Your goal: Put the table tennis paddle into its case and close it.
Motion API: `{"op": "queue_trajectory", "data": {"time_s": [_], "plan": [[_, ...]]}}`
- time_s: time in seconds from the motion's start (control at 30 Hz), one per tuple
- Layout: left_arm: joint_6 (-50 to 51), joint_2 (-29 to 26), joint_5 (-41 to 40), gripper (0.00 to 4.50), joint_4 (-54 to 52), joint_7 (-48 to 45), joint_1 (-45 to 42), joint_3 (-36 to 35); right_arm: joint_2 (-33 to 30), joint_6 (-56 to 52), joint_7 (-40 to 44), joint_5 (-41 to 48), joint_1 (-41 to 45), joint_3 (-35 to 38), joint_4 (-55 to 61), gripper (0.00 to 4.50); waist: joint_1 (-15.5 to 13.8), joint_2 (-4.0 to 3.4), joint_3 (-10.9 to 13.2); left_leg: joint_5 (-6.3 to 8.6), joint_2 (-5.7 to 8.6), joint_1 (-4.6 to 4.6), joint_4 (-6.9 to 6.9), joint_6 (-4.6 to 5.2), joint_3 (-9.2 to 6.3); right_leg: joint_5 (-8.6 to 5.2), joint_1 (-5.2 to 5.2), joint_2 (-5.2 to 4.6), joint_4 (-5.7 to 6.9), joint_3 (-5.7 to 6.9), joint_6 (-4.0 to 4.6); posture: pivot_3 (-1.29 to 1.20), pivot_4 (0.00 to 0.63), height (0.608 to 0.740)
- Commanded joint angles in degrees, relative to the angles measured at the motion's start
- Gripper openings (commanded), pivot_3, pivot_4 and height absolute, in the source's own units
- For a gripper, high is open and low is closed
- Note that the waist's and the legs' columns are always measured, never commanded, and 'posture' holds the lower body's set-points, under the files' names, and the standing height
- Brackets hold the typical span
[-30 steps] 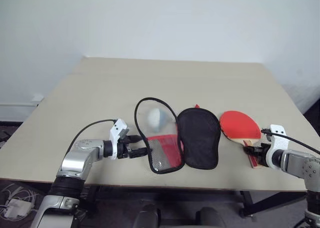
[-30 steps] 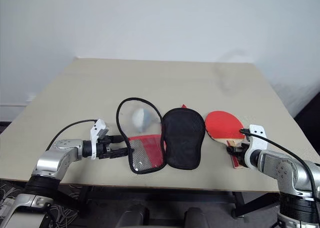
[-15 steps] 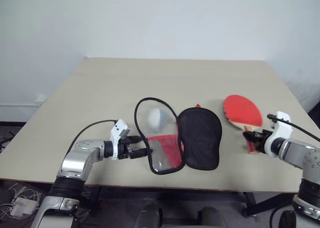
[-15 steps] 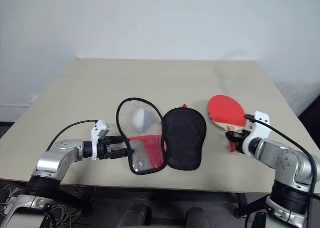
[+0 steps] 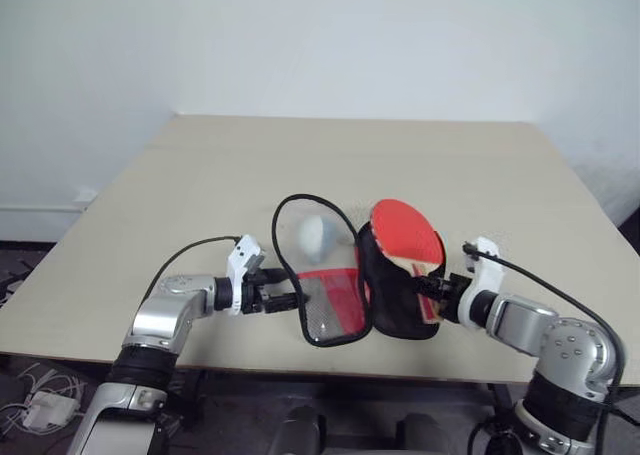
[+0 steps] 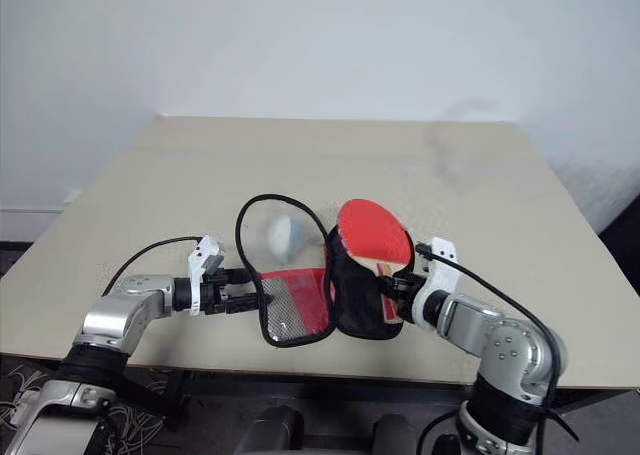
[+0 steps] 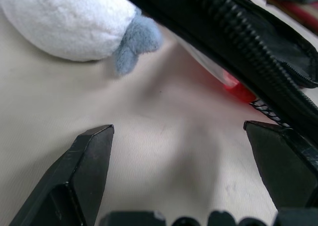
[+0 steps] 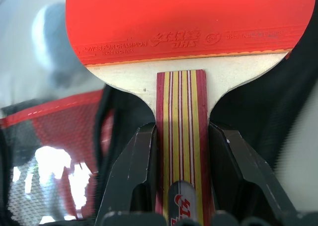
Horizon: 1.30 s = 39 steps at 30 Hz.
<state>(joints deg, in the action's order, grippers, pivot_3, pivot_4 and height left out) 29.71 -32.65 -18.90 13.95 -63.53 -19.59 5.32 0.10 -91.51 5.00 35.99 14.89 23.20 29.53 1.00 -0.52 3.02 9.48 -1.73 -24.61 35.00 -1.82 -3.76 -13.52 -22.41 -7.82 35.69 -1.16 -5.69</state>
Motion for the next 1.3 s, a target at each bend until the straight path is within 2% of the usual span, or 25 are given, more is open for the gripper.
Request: {"op": "queue_trajectory", "data": {"time_s": [0.03,0.2,0.5,0.77,1.07,1.3], "plan": [[0.3,1.1,0.5,4.5,0.3,0.0,-1.1,1.3,1.7,0.7,-0.4,-0.4,-0.1,-2.0,2.7,1.16,0.0,-0.01,0.0,0.0,0.0,0.0,0.0,0.0,0.0,0.0,0.0,0.0,0.0,0.0,0.0,0.0,0.0,0.74],[0.4,0.9,0.6,4.5,0.3,-0.2,-1.3,1.1,2.5,1.3,-0.2,-1.5,-1.0,-2.1,3.4,1.16,-0.1,-0.01,0.0,0.0,0.0,-0.01,-0.01,0.0,0.0,0.0,-0.01,0.0,0.0,0.0,0.0,0.0,0.0,0.74],[0.5,0.7,0.7,4.5,0.2,0.0,-1.1,1.2,-0.8,2.5,1.0,-2.3,-1.3,-2.1,4.0,1.16,-0.1,-0.02,0.0,0.01,0.0,-0.01,-0.06,-0.02,0.01,0.0,-0.04,-0.01,-0.01,0.01,0.0,0.0,0.0,0.74],[0.6,0.9,0.7,4.5,0.3,0.1,-1.6,1.0,-1.1,1.6,1.8,-2.1,0.1,-0.7,4.4,1.16,0.0,-0.03,0.0,0.01,0.0,-0.01,-0.07,-0.02,0.0,-0.01,-0.06,-0.01,-0.02,0.01,0.01,0.0,0.0,0.74],[0.9,0.9,0.7,4.5,-0.6,0.7,-0.8,0.9,-1.3,8.2,1.0,-4.7,-5.7,-6.0,3.5,1.16,0.0,-0.03,0.0,0.01,0.0,-0.01,-0.11,-0.02,0.0,-0.01,-0.08,-0.01,-0.03,0.01,0.01,0.0,0.0,0.74],[1.5,0.4,0.4,4.5,-1.4,1.1,-0.3,0.6,-3.0,11.7,0.9,-5.7,-8.2,-7.5,3.1,1.16,0.0,-0.03,0.0,0.01,0.0,-0.01,-0.12,-0.02,0.0,-0.01,-0.07,-0.02,-0.04,0.02,0.01,0.0,0.0,0.74]]}}
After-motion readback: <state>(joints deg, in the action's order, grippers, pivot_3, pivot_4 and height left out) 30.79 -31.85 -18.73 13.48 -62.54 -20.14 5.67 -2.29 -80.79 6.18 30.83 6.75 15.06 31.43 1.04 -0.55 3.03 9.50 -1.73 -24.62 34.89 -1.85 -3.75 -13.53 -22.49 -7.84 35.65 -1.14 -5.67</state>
